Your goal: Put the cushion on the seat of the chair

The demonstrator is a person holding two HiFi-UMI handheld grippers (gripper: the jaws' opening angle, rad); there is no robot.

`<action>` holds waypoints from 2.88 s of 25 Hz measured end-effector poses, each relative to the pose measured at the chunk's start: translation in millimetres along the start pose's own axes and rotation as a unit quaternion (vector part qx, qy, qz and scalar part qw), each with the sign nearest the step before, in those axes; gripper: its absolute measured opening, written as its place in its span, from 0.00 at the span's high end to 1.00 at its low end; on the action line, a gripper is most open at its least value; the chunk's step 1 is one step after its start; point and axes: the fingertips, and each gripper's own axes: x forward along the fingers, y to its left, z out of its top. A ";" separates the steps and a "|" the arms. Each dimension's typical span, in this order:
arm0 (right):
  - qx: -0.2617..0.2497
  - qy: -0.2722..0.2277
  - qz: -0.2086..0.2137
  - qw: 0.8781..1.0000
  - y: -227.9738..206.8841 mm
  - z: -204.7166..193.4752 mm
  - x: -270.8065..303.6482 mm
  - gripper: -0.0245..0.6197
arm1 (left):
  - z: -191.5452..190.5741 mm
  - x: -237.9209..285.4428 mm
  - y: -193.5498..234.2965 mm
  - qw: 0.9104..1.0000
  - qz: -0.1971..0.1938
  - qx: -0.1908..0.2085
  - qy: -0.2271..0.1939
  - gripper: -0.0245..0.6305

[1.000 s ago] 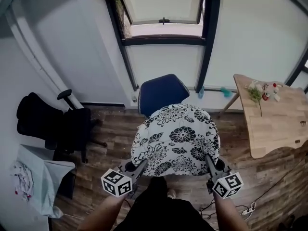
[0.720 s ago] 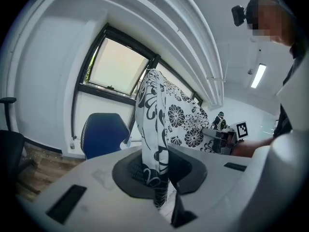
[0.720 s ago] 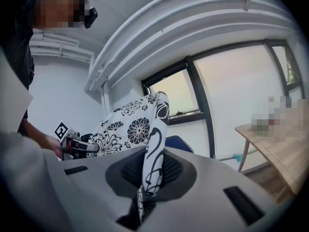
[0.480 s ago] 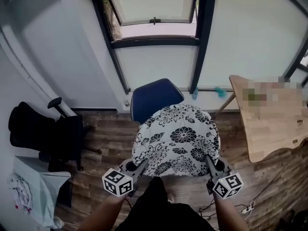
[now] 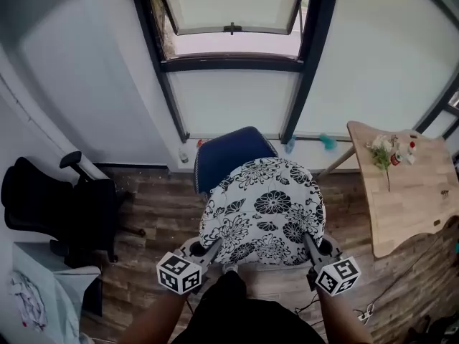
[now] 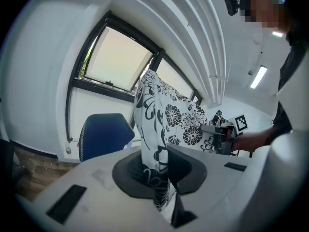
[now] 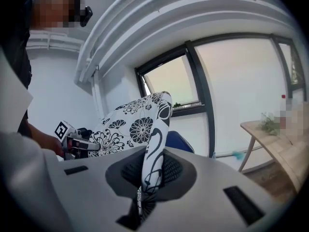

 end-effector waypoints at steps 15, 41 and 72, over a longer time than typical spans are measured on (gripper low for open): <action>0.002 0.048 -0.027 0.998 -19.9 25.9 107.0 0.90 | 30.9 60.7 90.6 0.998 -0.037 -0.033 0.039 0.91; 0.064 0.158 0.012 0.985 -104.4 -108.5 197.4 0.90 | -91.1 136.1 158.8 0.986 0.052 -0.108 0.118 0.91; 0.114 0.234 0.064 0.963 -145.9 -262.3 274.3 0.90 | -236.3 197.4 238.1 0.964 0.120 -0.168 0.166 0.91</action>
